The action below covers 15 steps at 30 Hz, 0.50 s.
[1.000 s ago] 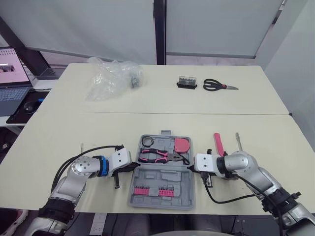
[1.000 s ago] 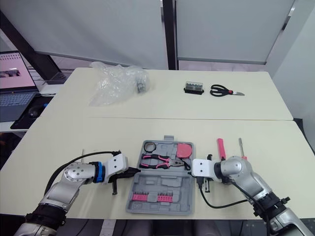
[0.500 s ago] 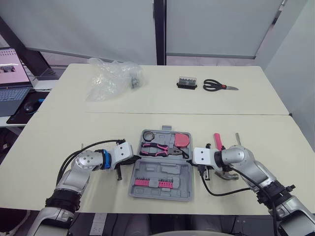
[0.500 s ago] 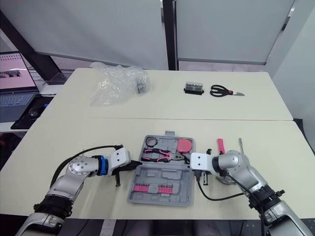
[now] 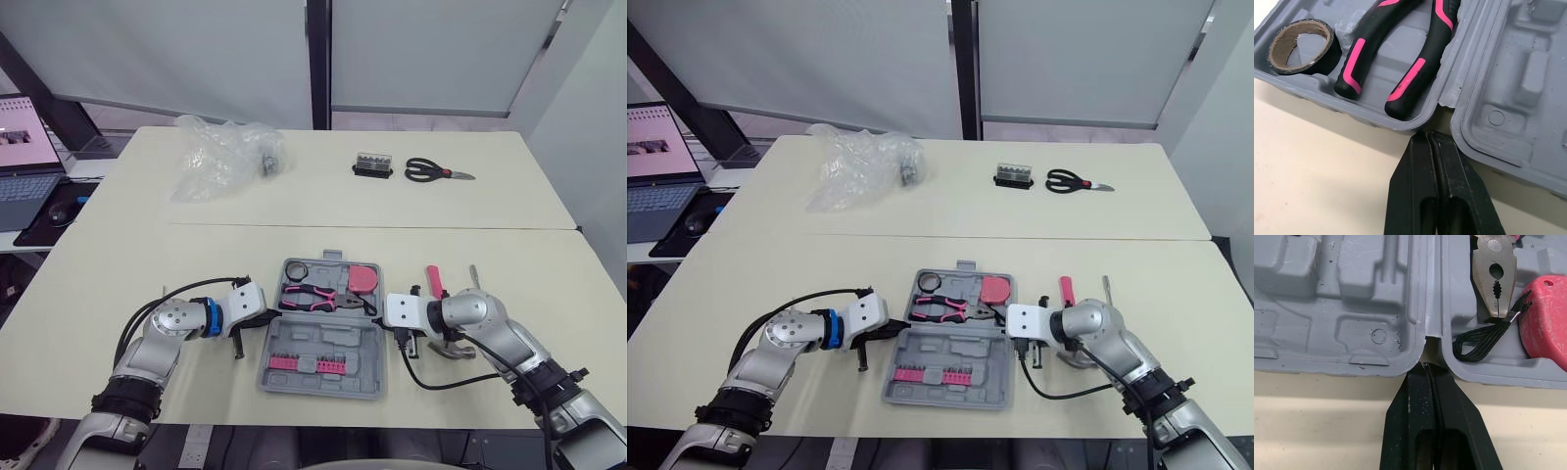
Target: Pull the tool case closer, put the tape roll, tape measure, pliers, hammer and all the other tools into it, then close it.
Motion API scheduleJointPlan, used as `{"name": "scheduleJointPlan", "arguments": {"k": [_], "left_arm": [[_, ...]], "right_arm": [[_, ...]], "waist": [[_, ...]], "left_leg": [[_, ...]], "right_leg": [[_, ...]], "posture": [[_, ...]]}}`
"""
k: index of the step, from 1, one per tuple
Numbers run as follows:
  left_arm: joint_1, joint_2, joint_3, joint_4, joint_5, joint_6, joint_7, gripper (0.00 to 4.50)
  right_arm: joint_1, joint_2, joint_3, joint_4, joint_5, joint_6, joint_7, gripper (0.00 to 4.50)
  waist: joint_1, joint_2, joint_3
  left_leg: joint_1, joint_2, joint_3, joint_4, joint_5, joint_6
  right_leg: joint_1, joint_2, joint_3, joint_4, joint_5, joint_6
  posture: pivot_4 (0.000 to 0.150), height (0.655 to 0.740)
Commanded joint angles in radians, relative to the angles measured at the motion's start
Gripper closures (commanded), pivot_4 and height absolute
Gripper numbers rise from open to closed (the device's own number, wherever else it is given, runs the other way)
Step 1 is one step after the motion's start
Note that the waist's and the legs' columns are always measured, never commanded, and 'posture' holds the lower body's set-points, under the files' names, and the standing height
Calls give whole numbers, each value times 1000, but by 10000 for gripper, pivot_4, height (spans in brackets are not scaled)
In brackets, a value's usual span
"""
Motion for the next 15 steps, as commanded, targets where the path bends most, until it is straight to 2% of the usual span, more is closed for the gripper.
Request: {"name": "scheduleJointPlan", "arguments": {"k": [1, 15], "left_arm": [[32, -28, -67, -38, 2, 11, -28, 44643], [50, -17, -69, -70, -2, 36, -35, 44643]], "right_arm": [[-3, 19, 2, -12, 7, -24, -20, 45000], [-17, 34, 5, 32, 1, -54, -33, 45000]], "waist": [[0, 0, 0], [-3, 0, 0]], "left_leg": [[0, 0, 0, 0, 0, 0], [0, 0, 0, -1, 0, 0]], "right_leg": [[0, 0, 0, 0, 0, 0], [0, 0, 0, -1, 0, 0]], "posture": [[1500, 7400], [1500, 7400]]}}
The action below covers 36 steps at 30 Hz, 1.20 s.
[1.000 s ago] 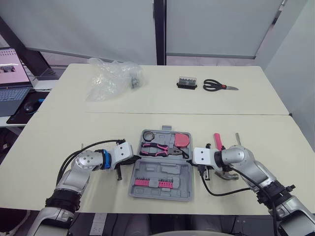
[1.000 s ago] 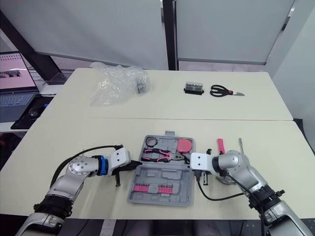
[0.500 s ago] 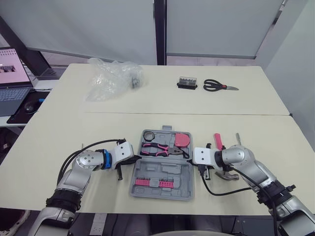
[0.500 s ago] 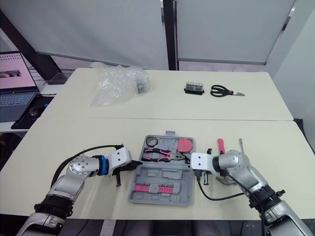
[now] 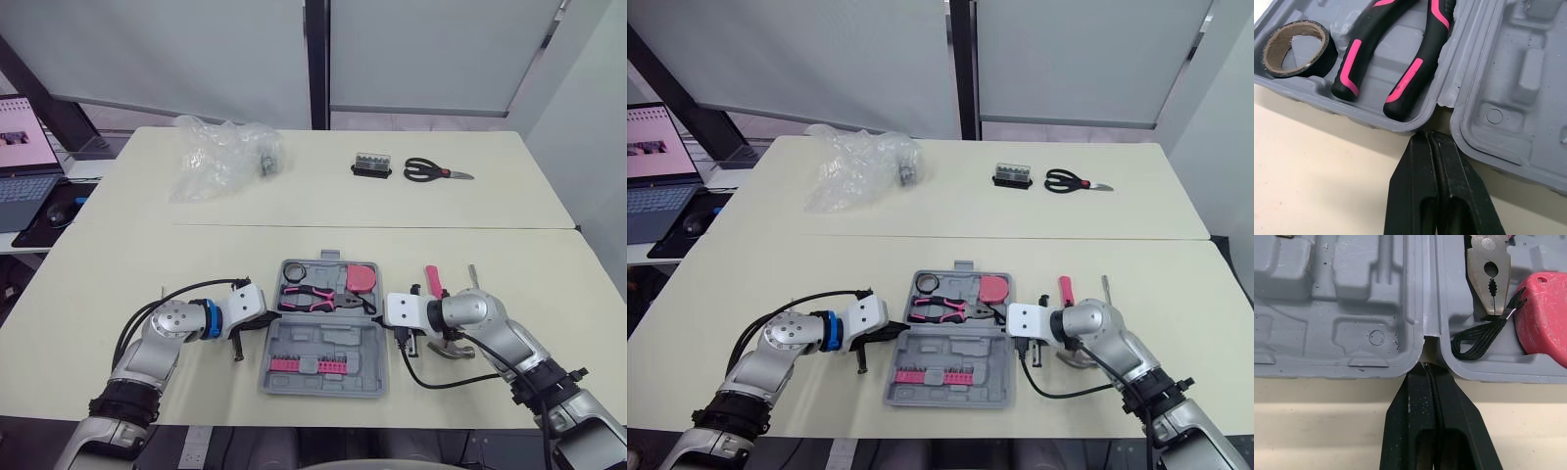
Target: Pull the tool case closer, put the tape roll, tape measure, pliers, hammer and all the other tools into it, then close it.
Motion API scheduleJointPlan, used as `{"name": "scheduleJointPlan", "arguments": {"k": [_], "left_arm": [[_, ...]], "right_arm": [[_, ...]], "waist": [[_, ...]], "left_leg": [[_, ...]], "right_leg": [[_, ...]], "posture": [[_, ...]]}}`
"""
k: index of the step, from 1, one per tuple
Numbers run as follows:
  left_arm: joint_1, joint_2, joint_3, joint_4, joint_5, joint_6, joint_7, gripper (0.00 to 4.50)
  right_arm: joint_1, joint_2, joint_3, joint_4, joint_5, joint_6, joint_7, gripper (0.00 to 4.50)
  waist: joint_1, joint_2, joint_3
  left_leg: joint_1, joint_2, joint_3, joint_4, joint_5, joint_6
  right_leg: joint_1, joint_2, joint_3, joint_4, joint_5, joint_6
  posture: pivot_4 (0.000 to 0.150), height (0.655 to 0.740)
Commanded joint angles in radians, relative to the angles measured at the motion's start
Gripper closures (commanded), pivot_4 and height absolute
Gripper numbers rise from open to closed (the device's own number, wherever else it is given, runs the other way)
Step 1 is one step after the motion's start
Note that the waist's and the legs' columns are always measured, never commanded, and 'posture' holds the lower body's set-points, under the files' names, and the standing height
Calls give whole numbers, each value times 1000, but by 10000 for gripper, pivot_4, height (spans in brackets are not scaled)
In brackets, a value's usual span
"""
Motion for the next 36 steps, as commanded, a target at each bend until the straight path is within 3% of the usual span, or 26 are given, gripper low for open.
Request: {"name": "scheduleJointPlan", "arguments": {"k": [1, 16, 24, 31, 33, 36], "left_arm": [[30, -24, -72, -31, 1, 8, -37, 44643], [22, 36, -15, 6, 11, -24, 3, 44643], [42, 169, 122, 3, -130, -79, -70, 44643], [291, 259, 544, -85, -381, 74, -3, 44643], [364, 265, 655, -48, -412, 104, 30, 40896], [479, 260, 765, 1, -441, 150, 38, 32725]], "right_arm": [[-15, 25, 11, 7, 0, -20, -17, 45000], [17, -26, -48, -49, 31, 82, 7, 45000], [124, -126, -210, -205, 147, 89, -19, 45000], [294, -217, -534, -308, 285, 98, -77, 45000], [356, -257, -613, -301, 309, 97, -68, 45000], [447, -316, -709, -280, 359, 98, -14, 39305]], "waist": [[0, 0, 0], [1, 0, 0], [-10, -2, 3], [-13, -4, 6], [-11, -4, 6], [-10, -4, 6]], "left_leg": [[0, 0, 0, 0, 0, 0], [0, 0, 0, -1, 0, 0], [-11, 1, 1, -2, 0, 0], [-16, 1, 1, -2, 0, 0], [-16, 1, 1, -2, 0, 0], [-15, 1, 1, -2, 0, 0]], "right_leg": [[0, 0, 0, 0, 0, 0], [0, 0, 0, -1, 0, 0], [-11, 0, 0, -3, 0, 0], [-16, -2, -1, -4, 0, 0], [-15, -2, -1, -5, 0, 0], [-14, -2, 0, -5, 0, 0]], "posture": [[1500, 7400], [1500, 7400], [1500, 7400], [1500, 7400], [1500, 7400], [1500, 7400]]}}
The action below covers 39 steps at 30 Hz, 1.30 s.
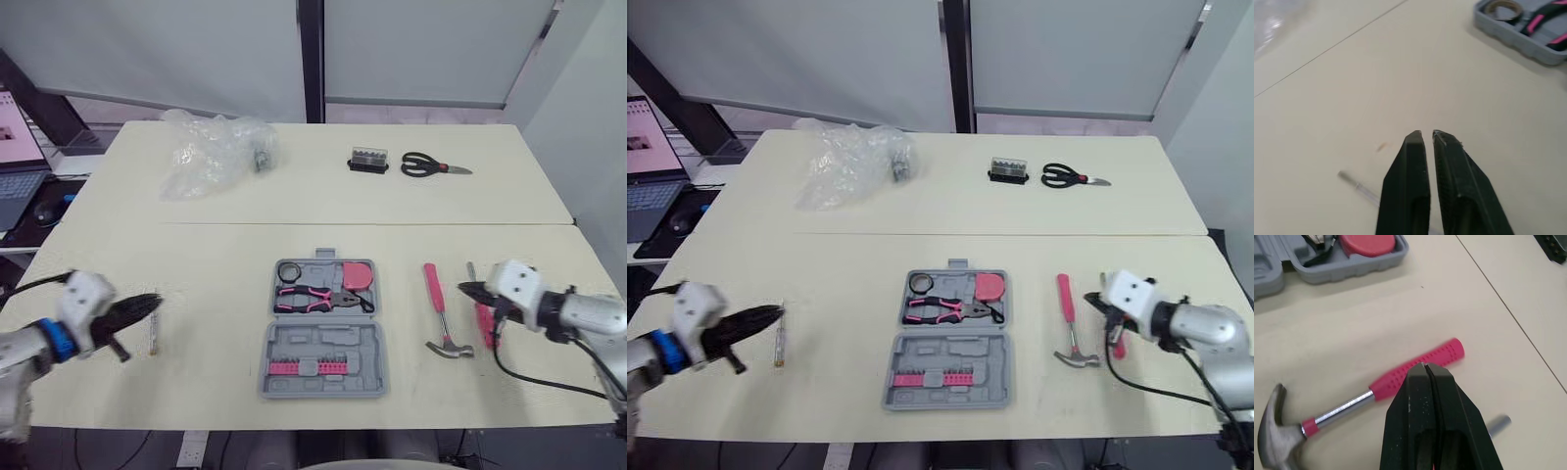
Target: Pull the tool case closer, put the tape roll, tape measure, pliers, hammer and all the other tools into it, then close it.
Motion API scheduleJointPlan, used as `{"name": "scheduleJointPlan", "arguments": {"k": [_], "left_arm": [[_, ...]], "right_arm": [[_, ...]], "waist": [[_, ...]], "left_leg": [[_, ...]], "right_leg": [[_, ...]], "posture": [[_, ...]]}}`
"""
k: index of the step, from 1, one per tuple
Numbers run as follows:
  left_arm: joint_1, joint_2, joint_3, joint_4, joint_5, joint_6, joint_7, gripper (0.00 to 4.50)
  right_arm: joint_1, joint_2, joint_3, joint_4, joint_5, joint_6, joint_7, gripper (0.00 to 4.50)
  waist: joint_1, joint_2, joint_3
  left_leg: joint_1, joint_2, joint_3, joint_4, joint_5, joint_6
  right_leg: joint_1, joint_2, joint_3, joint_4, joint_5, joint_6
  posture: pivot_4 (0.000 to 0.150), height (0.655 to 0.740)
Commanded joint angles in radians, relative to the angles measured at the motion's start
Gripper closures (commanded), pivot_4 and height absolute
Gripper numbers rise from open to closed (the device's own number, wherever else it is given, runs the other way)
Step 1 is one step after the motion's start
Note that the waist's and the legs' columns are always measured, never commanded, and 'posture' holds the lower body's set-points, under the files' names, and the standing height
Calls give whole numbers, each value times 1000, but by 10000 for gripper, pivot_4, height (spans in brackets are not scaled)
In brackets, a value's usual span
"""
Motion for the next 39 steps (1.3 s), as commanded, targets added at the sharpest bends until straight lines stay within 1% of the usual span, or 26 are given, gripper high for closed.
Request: {"name": "scheduleJointPlan", "arguments": {"k": [1, 4, 8, 10, 14, 15, 24, 28, 30, 35, 37, 39], "left_arm": [[104, 0, 120, 34, -49, 57, 10, 29650], [190, -18, 165, 39, -71, 94, 9, 19666], [255, -31, 184, 15, -98, 158, 5, 6723], [271, -32, 186, 4, -104, 175, 7, 352], [289, -32, 184, -22, -109, 196, 4, 0], [292, -32, 184, -28, -110, 200, 4, 0], [305, -31, 191, -66, -113, 228, 3, 0], [313, -42, 204, -99, -129, 257, 19, 0], [323, -59, 217, -125, -139, 280, 40, 0], [339, -146, 257, -218, -170, 343, 150, 0], [360, -199, 269, -303, -195, 377, 203, 0], [373, -237, 282, -367, -214, 402, 245, 0]], "right_arm": [[76, -61, -118, 6, 65, -14, 60, 37220], [157, -109, -186, 27, 96, -21, 116, 29336], [270, -170, -253, 23, 135, -16, 219, 19756], [298, -182, -272, 7, 159, 4, 243, 14461], [299, -186, -274, 14, 171, 12, 243, 1493], [300, -186, -274, 16, 173, 14, 243, 223], [293, -180, -262, 21, 187, -2, 238, 223], [251, -178, -247, 9, 183, -42, 220, 223], [209, -181, -231, -36, 219, 4, 219, 223], [1, -196, -90, -168, 291, 117, 228, 223], [-171, -161, 22, -221, 352, 198, 231, 223], [-290, -128, 94, -245, 394, 259, 229, 223]], "waist": [[0, 0, 0], [2, -1, 0], [8, -2, 0], [9, -2, -1], [8, -3, -1], [8, -3, -1], [8, -3, -1], [8, -3, -1], [7, -3, -1], [-5, -3, -1], [-10, -4, -1], [-11, -4, -1]], "left_leg": [[0, 0, 0, 0, 0, 0], [0, 0, 0, 0, 0, 0], [0, 0, 0, 0, 0, 0], [0, 0, 0, 0, 0, 0], [0, 0, 1, 0, 0, 0], [0, 0, 1, 0, 0, 0], [0, 0, 1, -2, 0, 0], [0, 0, 1, -2, 0, 0], [0, 0, 1, -2, 0, 0], [1, 1, 1, -2, 0, 0], [1, 1, 0, -2, 0, 0], [1, 1, 1, -2, 0, 0]], "right_leg": [[0, 0, 0, 0, 0, 0], [0, 0, 0, 0, 0, 0], [0, 0, 0, -1, 0, 0], [0, 0, 0, -1, 0, 0], [0, 0, 0, -2, 0, 0], [0, 0, 0, -2, 0, 0], [0, 0, 1, -3, 0, 0], [0, 0, 1, -3, 0, 0], [0, 0, 1, -3, 0, 0], [1, 0, 1, -2, 0, 0], [1, 0, 0, -2, 0, 0], [1, 0, 1, -2, 0, 0]], "posture": [[1500, 7400], [1500, 7400], [1500, 7400], [1500, 7400], [1500, 7400], [1500, 7400], [1500, 7400], [1500, 7400], [1500, 7400], [1500, 7400], [1500, 7400], [1500, 7400]]}}
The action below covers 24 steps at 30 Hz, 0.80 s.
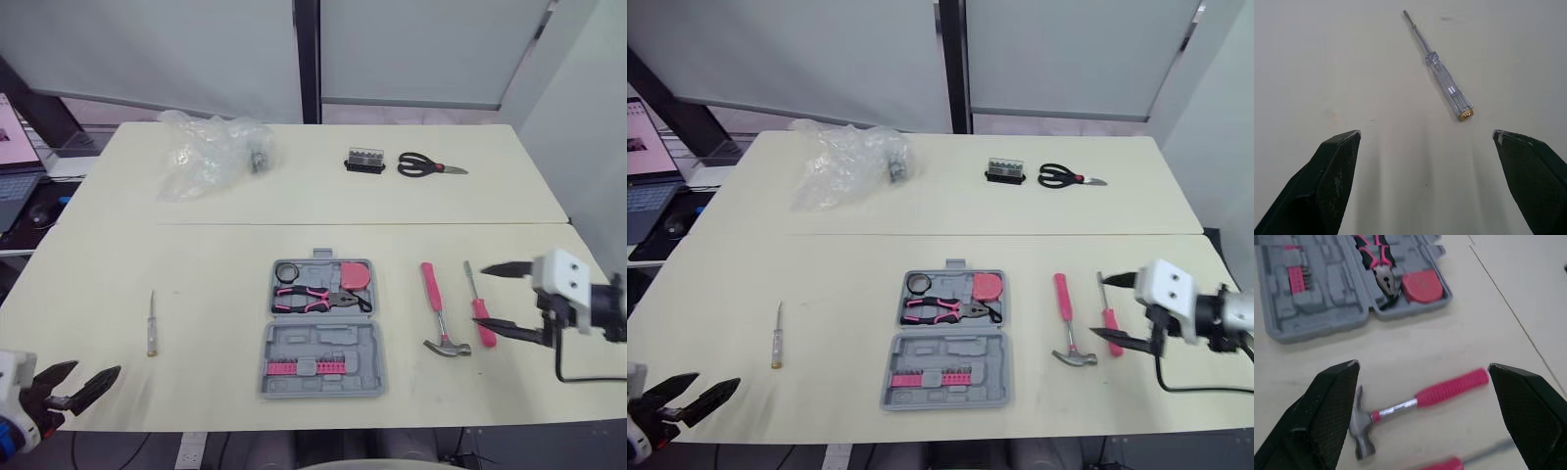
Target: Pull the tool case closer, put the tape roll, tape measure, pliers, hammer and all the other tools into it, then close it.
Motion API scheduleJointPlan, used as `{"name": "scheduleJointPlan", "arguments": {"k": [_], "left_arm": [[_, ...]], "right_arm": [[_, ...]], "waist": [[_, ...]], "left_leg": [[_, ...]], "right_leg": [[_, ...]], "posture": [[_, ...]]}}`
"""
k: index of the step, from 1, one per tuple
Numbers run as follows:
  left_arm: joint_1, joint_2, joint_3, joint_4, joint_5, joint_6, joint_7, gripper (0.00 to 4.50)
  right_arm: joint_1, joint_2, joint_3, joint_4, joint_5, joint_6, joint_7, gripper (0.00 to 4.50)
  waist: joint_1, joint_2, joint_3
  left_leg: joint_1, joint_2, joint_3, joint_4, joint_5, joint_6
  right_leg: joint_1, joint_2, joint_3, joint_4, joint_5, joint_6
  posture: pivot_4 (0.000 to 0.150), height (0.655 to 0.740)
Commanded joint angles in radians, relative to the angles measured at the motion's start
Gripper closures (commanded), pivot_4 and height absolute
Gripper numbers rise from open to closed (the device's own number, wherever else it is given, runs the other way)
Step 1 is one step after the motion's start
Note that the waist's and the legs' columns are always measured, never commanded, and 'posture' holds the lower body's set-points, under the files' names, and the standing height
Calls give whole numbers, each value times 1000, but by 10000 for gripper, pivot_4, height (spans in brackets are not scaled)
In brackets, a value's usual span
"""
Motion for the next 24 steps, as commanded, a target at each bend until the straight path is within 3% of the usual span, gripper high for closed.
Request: {"name": "scheduleJointPlan", "arguments": {"k": [1, 7, 13, 17, 24], "left_arm": [[25, -51, 55, -136, -48, 38, 83, 0], [85, -216, 46, -349, -94, 113, 262, 0], [8, -327, -27, -454, -64, 143, 473, 0], [-107, -338, -74, -421, -29, 182, 598, 0], [-248, -292, -151, -276, 54, 198, 658, 0]], "right_arm": [[-160, 50, 108, -70, 84, 88, 2, 223], [-383, 192, 295, -28, 86, 106, 31, 223], [-426, 229, 337, 38, 62, 76, 56, 223], [-421, 235, 354, 51, 48, 59, 67, 223], [-419, 245, 369, 64, 34, 40, 72, 223]], "waist": [[2, -2, 0], [17, -4, -1], [31, -4, -1], [29, -4, -1], [20, -4, -1]], "left_leg": [[0, 0, -1, 0, 0, 0], [-1, -1, -2, 1, 0, 0], [-1, -2, -5, 4, 0, 0], [-1, -1, -6, 5, 0, 0], [-1, -1, -5, 5, 0, 0]], "right_leg": [[0, 0, -1, 0, 0, 0], [0, -1, -2, -1, 0, 0], [3, -1, -4, -1, 1, 1], [4, 0, -5, 0, 1, 1], [3, 1, -4, 0, 1, 1]], "posture": [[1500, 7400], [1500, 7400], [1500, 7400], [1500, 7400], [1500, 7400]]}}
